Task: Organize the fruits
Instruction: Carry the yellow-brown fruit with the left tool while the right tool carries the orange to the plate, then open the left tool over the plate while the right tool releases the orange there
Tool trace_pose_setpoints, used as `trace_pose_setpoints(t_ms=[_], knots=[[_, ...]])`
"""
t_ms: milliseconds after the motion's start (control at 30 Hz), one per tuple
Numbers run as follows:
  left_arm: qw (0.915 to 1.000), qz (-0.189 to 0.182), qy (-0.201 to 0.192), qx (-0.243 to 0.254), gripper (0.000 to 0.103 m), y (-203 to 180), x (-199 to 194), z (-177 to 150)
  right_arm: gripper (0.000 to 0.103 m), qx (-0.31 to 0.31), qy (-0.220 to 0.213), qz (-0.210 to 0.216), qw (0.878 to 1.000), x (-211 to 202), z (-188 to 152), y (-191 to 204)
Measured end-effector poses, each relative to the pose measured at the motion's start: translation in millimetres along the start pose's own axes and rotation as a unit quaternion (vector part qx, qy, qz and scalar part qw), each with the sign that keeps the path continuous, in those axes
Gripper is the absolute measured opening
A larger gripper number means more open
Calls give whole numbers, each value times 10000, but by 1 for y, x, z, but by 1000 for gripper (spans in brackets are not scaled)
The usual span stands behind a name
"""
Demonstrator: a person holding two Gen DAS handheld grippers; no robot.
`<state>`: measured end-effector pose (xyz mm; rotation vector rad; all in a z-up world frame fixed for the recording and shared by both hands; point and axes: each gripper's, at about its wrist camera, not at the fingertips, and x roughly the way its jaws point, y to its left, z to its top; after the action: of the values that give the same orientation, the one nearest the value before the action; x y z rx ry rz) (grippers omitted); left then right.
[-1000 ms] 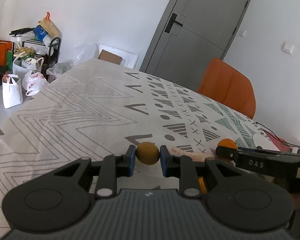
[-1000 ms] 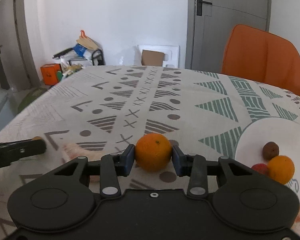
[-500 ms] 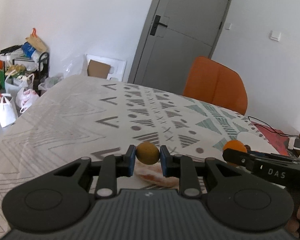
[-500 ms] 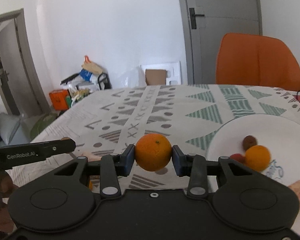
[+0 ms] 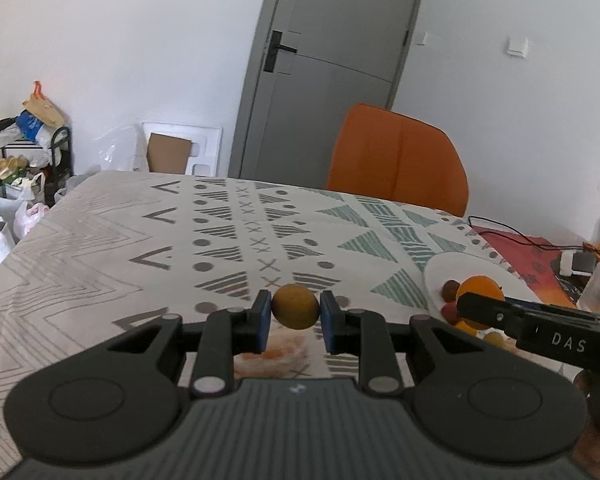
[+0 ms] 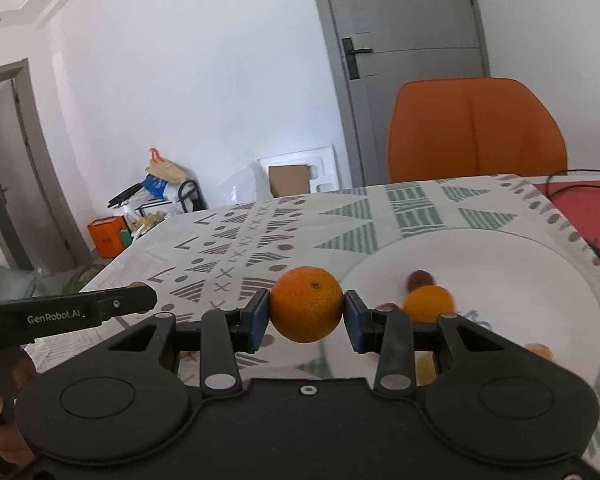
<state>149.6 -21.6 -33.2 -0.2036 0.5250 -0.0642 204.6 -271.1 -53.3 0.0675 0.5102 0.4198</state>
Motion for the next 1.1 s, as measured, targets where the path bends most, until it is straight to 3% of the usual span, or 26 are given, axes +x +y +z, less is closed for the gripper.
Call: trace_pose_setpoints(t_ms=[900, 1100], knots=[[9939, -461, 247, 966, 24, -103, 51, 4, 38, 826, -176, -562, 9948, -13, -15, -110], [9902, -652, 356, 1180, 24, -127, 66, 2, 48, 987, -408, -748, 9915, -25, -13, -120]])
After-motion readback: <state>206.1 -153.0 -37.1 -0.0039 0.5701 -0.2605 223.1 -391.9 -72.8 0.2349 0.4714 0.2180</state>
